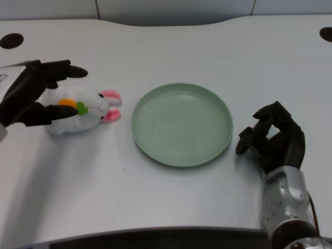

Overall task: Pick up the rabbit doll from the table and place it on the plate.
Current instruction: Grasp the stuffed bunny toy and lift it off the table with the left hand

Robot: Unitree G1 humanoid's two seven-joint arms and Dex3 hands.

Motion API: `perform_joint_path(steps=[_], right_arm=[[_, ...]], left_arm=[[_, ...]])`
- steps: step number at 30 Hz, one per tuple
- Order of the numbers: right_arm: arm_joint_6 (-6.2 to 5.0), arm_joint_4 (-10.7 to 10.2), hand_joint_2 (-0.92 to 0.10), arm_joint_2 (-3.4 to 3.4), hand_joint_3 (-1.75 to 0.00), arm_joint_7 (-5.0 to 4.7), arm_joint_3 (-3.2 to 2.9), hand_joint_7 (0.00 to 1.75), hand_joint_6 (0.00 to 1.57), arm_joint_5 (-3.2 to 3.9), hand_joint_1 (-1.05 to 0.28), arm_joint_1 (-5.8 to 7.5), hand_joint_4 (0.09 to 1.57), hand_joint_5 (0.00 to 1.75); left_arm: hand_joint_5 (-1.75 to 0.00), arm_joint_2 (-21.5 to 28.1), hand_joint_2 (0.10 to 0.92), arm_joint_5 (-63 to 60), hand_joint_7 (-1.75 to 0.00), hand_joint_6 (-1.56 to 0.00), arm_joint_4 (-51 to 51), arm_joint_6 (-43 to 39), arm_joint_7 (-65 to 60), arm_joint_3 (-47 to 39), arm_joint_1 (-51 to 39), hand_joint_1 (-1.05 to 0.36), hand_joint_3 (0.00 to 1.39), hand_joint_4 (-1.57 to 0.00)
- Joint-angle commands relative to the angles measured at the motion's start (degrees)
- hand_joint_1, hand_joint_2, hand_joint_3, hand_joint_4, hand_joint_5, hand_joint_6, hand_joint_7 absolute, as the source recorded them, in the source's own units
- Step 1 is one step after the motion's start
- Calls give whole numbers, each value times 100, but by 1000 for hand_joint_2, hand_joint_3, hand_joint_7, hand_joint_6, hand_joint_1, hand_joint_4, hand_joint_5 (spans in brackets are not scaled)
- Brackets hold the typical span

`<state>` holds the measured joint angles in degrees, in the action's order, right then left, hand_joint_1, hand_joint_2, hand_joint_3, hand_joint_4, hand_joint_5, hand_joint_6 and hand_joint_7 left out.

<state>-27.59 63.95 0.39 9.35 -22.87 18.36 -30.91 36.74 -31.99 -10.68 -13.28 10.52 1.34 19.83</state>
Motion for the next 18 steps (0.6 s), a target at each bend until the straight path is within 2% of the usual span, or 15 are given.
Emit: perform_joint_path(steps=[1, 2, 4, 6, 10, 14, 15, 17, 18], right_arm=[[33, -35, -278, 54, -1539, 21, -14, 1712, 1103, 47, -1048, 48, 1567, 1411], [37, -37, -275, 57, -1537, 16, -16, 1706, 1106, 50, -1048, 48, 1566, 1407], [-70, 15, -293, 40, -1540, 17, 13, 1709, 1106, -10, -1048, 48, 1565, 1408], [-65, 42, -300, 32, -1516, 61, -3, 1721, 1105, 8, -1048, 36, 1558, 1407], [-98, 102, -301, 21, -1463, 202, -53, 1705, 1102, 63, -1048, 21, 1546, 1407], [-87, 47, -322, 38, -1471, 10, -6, 1734, 1104, -35, -1048, 38, 1545, 1440], [-91, 28, -323, 40, -1475, -1, 4, 1740, 1098, -46, -1048, 48, 1543, 1444], [-127, 21, -313, 43, -1463, 91, -13, 1743, 1089, -2, -1048, 60, 1545, 1443], [-118, 1, -312, 43, -1456, 67, 1, 1743, 1089, -15, -1048, 70, 1551, 1439]], left_arm=[[-562, 252, 921, -273, -56, -439, -29, 154, 152, 211, 287, -705, 44, -251], [-550, 291, 921, -318, -43, -422, -25, 200, 196, 246, 348, -728, 42, -225], [-513, 491, 921, -566, -17, -348, -14, 378, 636, 469, 649, -778, 53, -135], [-416, 625, 921, -705, -8, -233, -43, 566, 1152, 680, 967, -852, 70, -28], [-277, 678, 921, -836, -6, -161, -185, 767, 1672, 967, 1385, -918, 61, -1], [-211, 613, 913, -924, -3, -130, -528, 857, 2023, 1266, 1795, -958, 33, 1], [-205, 595, 912, -945, -3, -127, -610, 867, 2055, 1326, 1866, -962, 29, 1], [-202, 537, 903, -969, -9, -135, -802, 885, 2097, 1445, 2012, -967, 19, 1], [-202, 495, 898, -980, -10, -138, -926, 895, 2122, 1513, 2094, -969, 14, 1]])
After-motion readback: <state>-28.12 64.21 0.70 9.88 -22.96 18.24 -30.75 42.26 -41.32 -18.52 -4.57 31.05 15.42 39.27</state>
